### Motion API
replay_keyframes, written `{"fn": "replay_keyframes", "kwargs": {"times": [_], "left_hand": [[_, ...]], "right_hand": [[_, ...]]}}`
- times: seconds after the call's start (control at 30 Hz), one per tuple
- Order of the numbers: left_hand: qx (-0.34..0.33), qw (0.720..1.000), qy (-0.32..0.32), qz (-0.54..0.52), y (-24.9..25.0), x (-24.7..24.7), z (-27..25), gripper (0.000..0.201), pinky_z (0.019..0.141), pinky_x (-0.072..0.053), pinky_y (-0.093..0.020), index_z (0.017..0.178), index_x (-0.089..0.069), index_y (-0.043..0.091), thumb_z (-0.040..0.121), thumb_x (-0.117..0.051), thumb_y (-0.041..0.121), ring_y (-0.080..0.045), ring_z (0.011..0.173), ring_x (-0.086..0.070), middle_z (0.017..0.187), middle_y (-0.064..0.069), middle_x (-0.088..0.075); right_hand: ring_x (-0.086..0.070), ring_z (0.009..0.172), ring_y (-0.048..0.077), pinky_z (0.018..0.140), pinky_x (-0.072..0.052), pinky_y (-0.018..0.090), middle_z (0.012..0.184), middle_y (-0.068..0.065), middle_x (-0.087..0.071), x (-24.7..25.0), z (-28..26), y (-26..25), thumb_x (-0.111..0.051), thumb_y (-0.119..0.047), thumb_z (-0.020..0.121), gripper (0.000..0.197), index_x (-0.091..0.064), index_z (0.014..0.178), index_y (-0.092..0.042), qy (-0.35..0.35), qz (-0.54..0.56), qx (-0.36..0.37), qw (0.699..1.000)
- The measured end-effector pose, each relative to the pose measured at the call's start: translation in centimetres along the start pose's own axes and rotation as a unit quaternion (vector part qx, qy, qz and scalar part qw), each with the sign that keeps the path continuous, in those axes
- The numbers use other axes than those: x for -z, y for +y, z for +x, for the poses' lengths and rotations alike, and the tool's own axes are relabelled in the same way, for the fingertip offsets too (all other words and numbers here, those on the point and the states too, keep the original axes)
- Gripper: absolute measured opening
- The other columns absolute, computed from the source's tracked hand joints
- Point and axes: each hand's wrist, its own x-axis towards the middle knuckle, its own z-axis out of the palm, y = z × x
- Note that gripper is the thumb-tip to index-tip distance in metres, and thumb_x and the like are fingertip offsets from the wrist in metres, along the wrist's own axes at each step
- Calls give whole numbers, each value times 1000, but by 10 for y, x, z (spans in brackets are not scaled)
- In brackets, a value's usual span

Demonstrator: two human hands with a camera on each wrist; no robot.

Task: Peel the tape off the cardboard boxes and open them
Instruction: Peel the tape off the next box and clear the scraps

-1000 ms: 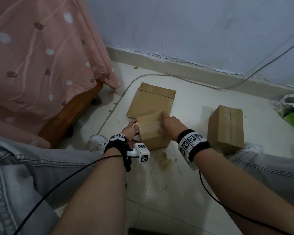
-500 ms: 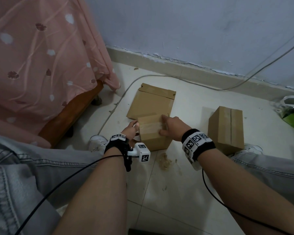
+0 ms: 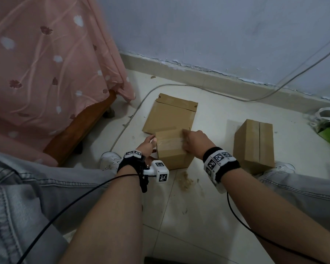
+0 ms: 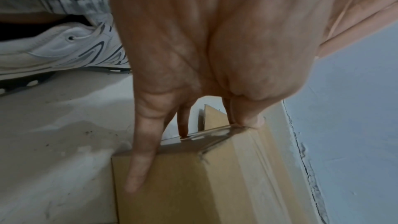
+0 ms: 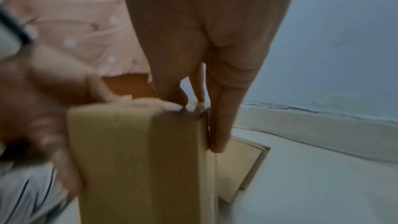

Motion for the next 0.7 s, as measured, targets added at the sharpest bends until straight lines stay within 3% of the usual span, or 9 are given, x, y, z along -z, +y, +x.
{"fn": "replay_keyframes", "kwargs": {"times": [0.07,0.2,0.4,0.47,0.57,0.7], "left_hand": [[2,1000,1,-1,0,0,3,49,108,-39,-56,149,-29,38,101,-35,48,-31,134,-44,151,-6,-40],[1,1000,2,-16,-4,0,10,48,105,-41,-58,147,-30,40,100,-36,50,-33,132,-46,149,-8,-43],[-1,1000,-1,-29,-5,-1,11,51,105,-40,-58,145,-31,41,96,-38,52,-32,132,-46,148,-8,-44],[0,1000,-4,-27,-6,-1,10,55,105,-40,-59,145,-31,41,93,-40,56,-32,130,-48,148,-7,-44],[6,1000,-10,-22,-17,1,23,72,102,-42,-61,141,-34,47,74,-44,68,-33,128,-49,148,-6,-44],[13,1000,-7,-17,-16,1,25,72,102,-42,-59,142,-32,47,74,-43,67,-33,126,-52,146,-7,-47]], "right_hand": [[-61,98,34,84,-54,39,108,16,-64,5,-2,2,-53,-30,93,37,-56,125,-12,28,6,2,1000],[-61,91,28,80,-54,37,100,8,-64,12,-2,-4,-61,-33,89,25,-66,102,-13,87,-23,1,996],[-61,91,29,75,-50,33,96,11,-64,3,-2,-14,-68,-17,84,7,-61,84,-14,8,15,25,1000],[-60,94,30,77,-50,33,98,13,-65,5,-2,-15,-68,-11,84,4,-65,87,-11,5,21,26,999],[-62,92,28,74,-49,30,100,13,-65,13,0,-17,-66,-10,85,6,-67,91,-9,-17,0,24,1000],[-61,89,30,70,-47,29,103,16,-63,15,-4,-24,-60,-9,89,8,-62,95,-5,-24,-50,34,998]]}}
